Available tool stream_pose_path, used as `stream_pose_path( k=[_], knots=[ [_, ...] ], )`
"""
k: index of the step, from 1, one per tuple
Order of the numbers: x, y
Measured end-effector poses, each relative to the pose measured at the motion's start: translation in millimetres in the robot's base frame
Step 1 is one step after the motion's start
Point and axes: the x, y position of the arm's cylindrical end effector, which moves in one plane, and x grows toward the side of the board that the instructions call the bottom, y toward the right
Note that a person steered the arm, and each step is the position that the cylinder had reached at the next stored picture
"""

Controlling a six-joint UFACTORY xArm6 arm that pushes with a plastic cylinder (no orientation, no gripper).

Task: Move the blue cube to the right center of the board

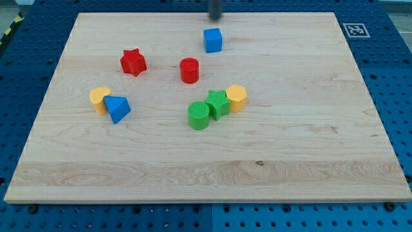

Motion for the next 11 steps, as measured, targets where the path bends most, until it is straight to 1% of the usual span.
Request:
stream_pose_path(
  k=[1,2,4,5,6,7,8,9,11],
  knots=[
    [4.2,-39.8],
    [18.9,-17.8],
    [78.8,48.8],
    [89.2,64.5],
    [67.1,19.3],
    [62.4,-16.6],
    [82.9,-0.9],
    [115.3,40.7],
    [197.6,154.9]
  ],
)
